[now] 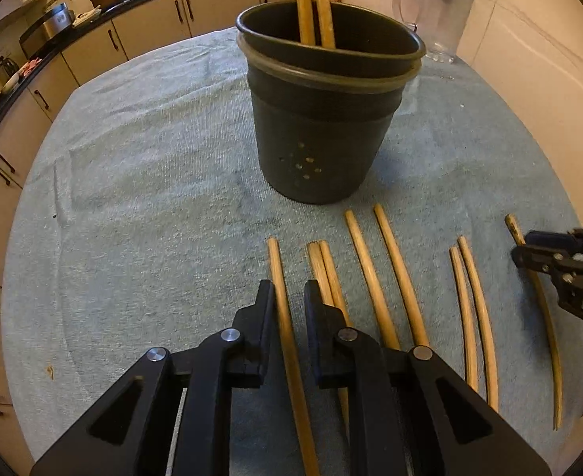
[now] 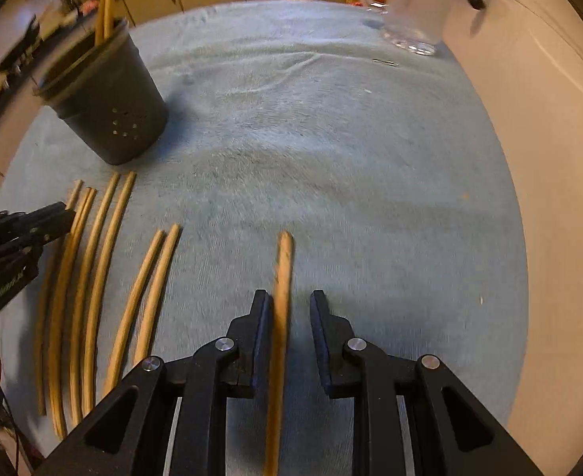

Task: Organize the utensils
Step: 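Lower both open tools back onto the remaining chopsticks on the towel, then close the left tool on a chopstick while the right tool grasps another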

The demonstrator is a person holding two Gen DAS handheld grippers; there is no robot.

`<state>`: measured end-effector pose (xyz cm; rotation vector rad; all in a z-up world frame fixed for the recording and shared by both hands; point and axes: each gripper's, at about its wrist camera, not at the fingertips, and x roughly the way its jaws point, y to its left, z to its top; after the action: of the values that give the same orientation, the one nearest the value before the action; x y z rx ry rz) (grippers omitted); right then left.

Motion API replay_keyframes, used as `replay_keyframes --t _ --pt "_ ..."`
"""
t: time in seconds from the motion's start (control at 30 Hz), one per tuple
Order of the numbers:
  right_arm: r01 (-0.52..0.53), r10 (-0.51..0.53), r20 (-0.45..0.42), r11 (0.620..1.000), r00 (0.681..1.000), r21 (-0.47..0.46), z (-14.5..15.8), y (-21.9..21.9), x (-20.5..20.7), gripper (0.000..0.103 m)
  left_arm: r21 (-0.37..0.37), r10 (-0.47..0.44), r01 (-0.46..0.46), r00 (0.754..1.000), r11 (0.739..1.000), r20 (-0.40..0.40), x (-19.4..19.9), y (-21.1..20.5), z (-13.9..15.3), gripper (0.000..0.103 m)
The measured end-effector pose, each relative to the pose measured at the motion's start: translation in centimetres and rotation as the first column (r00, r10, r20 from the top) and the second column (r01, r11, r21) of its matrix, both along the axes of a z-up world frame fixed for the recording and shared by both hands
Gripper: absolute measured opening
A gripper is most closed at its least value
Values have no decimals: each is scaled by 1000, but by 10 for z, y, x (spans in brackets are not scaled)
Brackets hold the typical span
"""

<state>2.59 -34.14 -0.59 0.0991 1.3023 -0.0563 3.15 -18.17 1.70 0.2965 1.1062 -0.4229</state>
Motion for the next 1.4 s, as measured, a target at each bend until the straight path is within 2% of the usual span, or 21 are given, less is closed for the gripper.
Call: replay_keyframes --t 0.07,0.1,0.13,0.23,0.33,0.4,0.57,0.73,0.83,0.93,1.07,1.4 --pt "-11 11 -12 1000 1000 2 0 2 9 21 -13 9 -9 1000 1000 13 0 -2 0 12" --pt "-18 18 -8 1000 1000 6 0 3 12 10 -26 21 -21 1000 999 15 -1 -1 0 5" --pt "-13 13 -3 1000 1000 10 1 2 13 8 -39 24 -24 1000 999 11 -6 3 1 5" --pt "26 -31 68 996 997 84 10 -6 7 8 -75 52 -47 997 996 61 -18 14 13 5" --pt "50 -63 157 995 986 88 32 -14 -7 8 -109 75 -62 990 992 122 -31 25 36 5" --pt "65 -92 256 991 962 114 57 -21 -26 8 -137 92 -67 979 988 180 -47 35 58 5" --pt "84 -117 459 992 881 91 111 -26 -72 8 -217 136 -76 950 973 280 -82 56 103 5" --pt "89 -118 577 993 808 78 139 -17 -121 8 -298 188 -77 912 952 365 -122 91 137 5" --pt "107 -127 631 992 766 70 146 -17 -151 8 -309 207 -75 884 948 420 -154 109 146 5" --pt "128 -134 682 990 719 59 149 -17 -178 8 -311 214 -68 858 948 467 -181 119 154 5" --pt "137 -133 721 989 680 53 156 -15 -204 8 -332 215 -51 850 942 481 -204 129 161 5" --pt "76 -74 745 997 663 32 174 2 -240 8 -310 146 29 837 950 528 -245 135 165 5"
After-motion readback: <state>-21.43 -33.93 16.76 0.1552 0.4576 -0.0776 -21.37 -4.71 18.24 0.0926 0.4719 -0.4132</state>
